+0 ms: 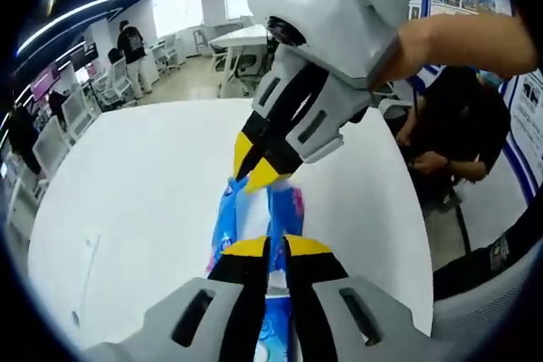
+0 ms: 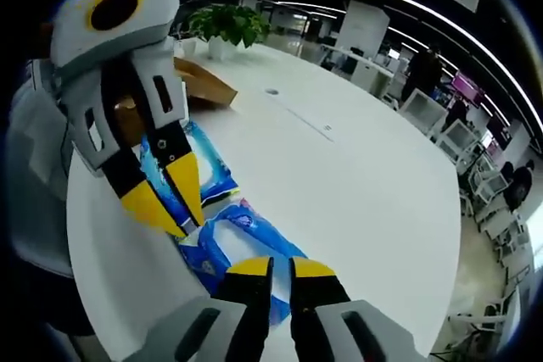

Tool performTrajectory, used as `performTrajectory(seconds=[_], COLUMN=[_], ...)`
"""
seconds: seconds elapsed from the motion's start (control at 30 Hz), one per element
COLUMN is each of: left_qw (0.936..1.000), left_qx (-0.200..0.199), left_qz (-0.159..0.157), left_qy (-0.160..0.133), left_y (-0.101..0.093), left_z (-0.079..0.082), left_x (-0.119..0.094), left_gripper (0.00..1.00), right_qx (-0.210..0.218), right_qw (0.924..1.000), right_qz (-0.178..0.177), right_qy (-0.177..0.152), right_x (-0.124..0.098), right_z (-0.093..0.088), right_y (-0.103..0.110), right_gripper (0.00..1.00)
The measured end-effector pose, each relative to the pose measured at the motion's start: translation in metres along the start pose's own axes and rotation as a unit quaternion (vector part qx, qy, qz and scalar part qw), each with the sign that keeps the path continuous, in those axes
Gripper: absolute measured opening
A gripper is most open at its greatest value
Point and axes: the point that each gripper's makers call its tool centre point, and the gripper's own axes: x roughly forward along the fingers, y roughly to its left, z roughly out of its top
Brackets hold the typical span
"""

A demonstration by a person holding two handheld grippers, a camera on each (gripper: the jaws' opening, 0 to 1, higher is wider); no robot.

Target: Operate the shoe box by opening the lid, removing the specified soft item, and placing it in the target area until the item is outside and the box remains undamaged.

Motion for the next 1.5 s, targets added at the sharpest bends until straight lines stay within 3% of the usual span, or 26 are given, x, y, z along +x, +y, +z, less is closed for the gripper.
performTrajectory(seconds=[0.87, 1.5], left_qw=[0.9931, 0.986], left_qx=[-0.085, -0.111], left_qz=[0.053, 0.096], left_qy=[-0.06, -0.079], left_y=[0.009, 0.013], left_z=[-0.015, -0.052], left_x=[-0.093, -0.163], left_gripper=[0.38, 0.48], right_qx=[0.041, 0.033], right_qw=[0.9989, 0.9988], right_qz=[0.0, 0.006], right_qy=[-0.021, -0.037], right_x=[-0.036, -0.059], right_z=[0.025, 0.043], right_y=[0.043, 0.077], right_gripper=[0.38, 0.55])
